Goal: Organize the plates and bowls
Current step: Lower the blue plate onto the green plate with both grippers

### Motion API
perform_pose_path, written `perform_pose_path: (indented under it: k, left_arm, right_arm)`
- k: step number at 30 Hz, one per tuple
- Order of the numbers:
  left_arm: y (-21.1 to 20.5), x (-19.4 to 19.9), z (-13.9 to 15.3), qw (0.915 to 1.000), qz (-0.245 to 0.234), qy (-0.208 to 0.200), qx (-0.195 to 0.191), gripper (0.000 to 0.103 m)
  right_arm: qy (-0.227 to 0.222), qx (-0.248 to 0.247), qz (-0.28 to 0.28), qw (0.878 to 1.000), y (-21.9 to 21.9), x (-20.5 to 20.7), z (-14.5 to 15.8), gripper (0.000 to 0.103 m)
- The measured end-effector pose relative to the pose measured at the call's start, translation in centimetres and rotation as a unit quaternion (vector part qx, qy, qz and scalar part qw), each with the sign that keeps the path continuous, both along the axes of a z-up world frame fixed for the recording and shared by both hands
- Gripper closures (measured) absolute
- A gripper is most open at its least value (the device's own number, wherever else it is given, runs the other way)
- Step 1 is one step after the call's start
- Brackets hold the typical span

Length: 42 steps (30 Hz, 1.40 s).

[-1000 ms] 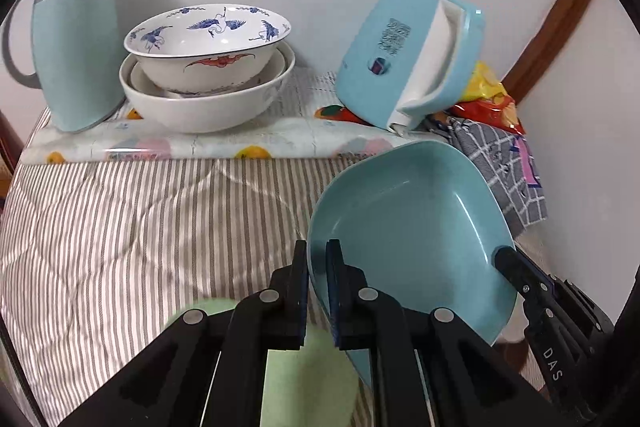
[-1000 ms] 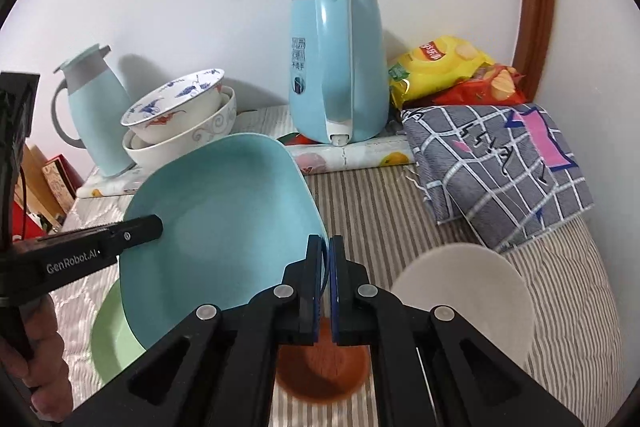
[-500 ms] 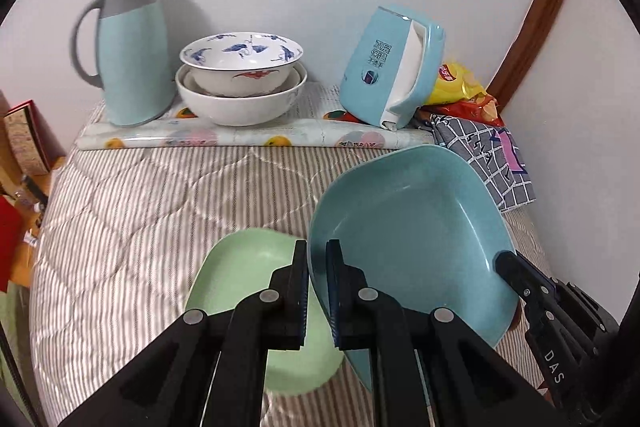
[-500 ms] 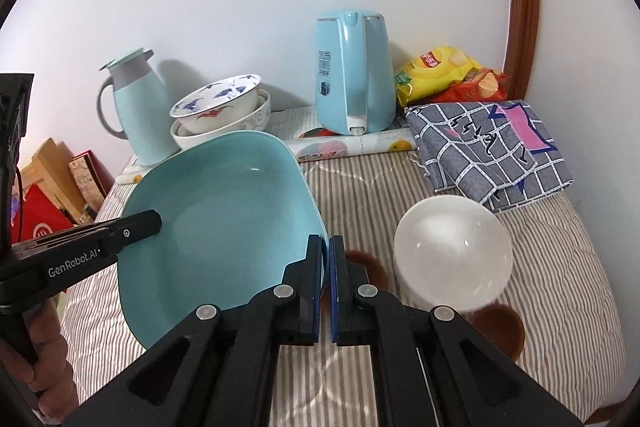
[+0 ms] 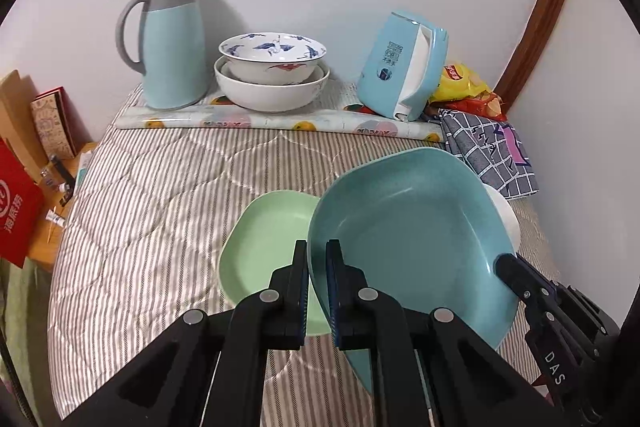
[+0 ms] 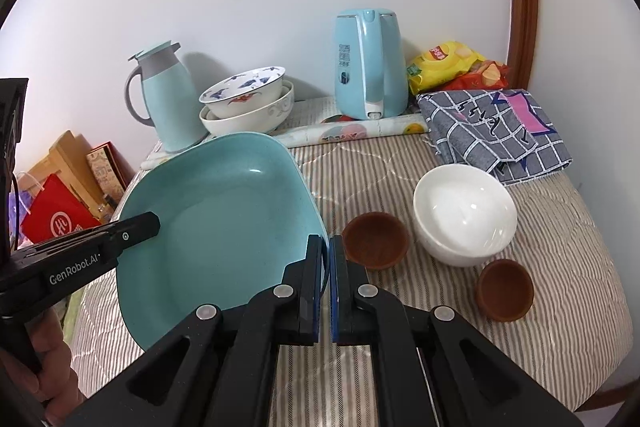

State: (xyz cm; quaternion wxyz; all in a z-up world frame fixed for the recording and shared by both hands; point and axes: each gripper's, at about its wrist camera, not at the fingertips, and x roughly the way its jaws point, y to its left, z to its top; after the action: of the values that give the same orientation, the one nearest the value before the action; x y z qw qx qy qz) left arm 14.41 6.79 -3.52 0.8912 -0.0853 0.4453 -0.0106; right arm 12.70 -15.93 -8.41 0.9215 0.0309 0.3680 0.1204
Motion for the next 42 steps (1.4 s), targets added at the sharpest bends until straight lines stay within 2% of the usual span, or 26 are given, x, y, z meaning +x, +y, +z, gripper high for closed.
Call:
perform_pose_path:
  k: [4, 11, 19, 26, 31, 42]
  left_arm:
    - [0.3, -0.9, 0.1, 0.9999, 0.009, -0.005, 0.010, 0.094]
    - [1.5, -1.7, -0.9, 0.9998, 0.020, 0.004, 0.002, 0.094]
    - [3.6, -1.9, -2.7, 0.9988, 0.042, 0.027, -0.001, 0.094]
    - [5.3, -1.9, -5.3, 0.9967, 0.056, 0.058, -0.004, 0.094]
    - [6.0, -1.5, -6.6, 0.9953, 0.063, 0.073, -0.005, 0.094]
    - [6.8, 0.8, -8.0, 0.9935, 0.071, 0.089, -0.007, 0.094]
  right_arm:
    - [0.004, 0.005, 0.008, 1.000, 0.5, -0.8, -0.2, 0.099]
    - [0.011, 0.007, 0.022, 1.000, 1.2, -1.0, -0.8, 0.099]
    - [0.029, 0.004, 0.044, 0.999, 3.2, -0.6, -2.4, 0.099]
    - [0.062, 0.005, 0.064, 0.996, 4.7, -0.1, -5.2, 0.099]
    - [0.079, 0.004, 0.071, 0.994, 5.4, 0.5, -6.5, 0.100]
    - [0.093, -0.003, 0.083, 0.992, 6.5, 3.1, -7.3, 0.100]
